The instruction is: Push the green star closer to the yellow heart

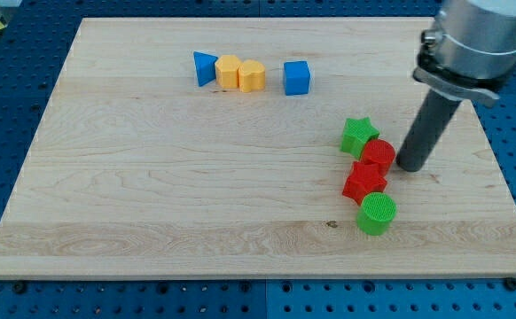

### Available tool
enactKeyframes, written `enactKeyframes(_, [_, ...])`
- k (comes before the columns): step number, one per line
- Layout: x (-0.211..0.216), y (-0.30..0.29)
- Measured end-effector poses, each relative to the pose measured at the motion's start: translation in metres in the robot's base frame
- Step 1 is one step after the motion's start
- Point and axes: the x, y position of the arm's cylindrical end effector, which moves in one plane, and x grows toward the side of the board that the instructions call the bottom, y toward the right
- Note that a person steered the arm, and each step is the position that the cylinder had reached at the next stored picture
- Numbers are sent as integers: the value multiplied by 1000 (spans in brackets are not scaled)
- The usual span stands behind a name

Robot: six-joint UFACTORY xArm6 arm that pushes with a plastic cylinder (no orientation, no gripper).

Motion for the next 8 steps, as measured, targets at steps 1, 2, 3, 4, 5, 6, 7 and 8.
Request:
enactKeyframes(1, [0,-36])
enactKeyframes(2, [-1,-70])
enactKeyframes(3, [-4,-75])
enactKeyframes(4, [-4,-45])
enactKeyframes(5, [-5,-7])
enactKeyframes(6, [-7,7])
enactKeyframes(7, [-14,0])
enactKeyframes(8, [-21,-20])
